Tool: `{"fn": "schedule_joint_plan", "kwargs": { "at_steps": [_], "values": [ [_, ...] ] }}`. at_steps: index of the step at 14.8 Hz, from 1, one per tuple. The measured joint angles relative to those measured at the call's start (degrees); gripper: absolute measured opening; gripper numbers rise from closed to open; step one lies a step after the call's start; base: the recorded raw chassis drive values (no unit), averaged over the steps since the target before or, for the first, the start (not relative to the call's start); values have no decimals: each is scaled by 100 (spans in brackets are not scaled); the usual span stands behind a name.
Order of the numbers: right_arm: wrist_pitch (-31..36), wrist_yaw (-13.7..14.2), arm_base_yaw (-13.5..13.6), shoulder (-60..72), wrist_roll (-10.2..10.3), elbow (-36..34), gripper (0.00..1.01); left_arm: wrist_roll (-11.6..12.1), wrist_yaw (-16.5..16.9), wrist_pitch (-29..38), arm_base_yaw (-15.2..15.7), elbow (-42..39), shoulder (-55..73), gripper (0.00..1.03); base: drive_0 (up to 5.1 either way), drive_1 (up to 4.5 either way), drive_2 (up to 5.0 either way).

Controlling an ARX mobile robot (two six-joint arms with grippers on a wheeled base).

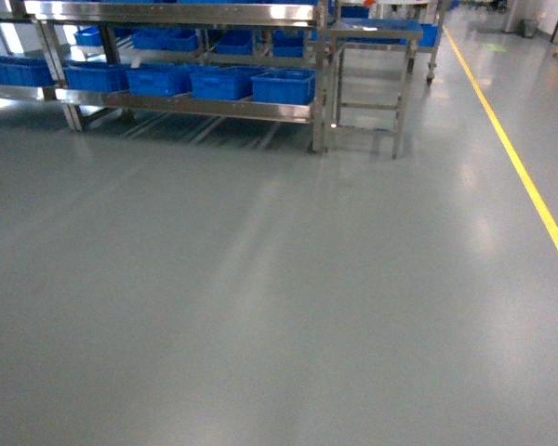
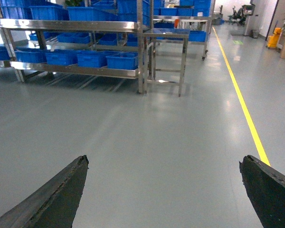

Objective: Pick blue part to blue bin on bottom shelf

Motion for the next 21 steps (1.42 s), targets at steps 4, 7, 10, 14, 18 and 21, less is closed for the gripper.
{"fn": "schedule_joint_plan", "kwargs": {
  "at_steps": [4, 7, 10, 14, 18, 21],
  "values": [
    [2, -2, 0, 0, 0, 0, 98, 0, 0, 0, 0, 0, 0, 44, -160, -160, -160],
    [0, 0, 0, 0, 0, 0, 98, 0, 0, -2, 0, 0, 0, 44, -160, -160, -160],
    [0, -2, 0, 0, 0, 0, 98, 0, 0, 0, 0, 0, 0, 44, -155, -155, -155],
    [2, 4, -4, 0, 2, 0, 98, 0, 11, -2, -20, 0, 2, 44, -100, -100, -100],
    [-2, 0, 0, 0, 0, 0, 98, 0, -2, -7, -11, 0, -4, 44, 2, 363, -358],
    [-2, 2, 0, 0, 0, 0, 98, 0, -2, 0, -11, 0, -4, 44, -3, 414, -420]
  ]
}}
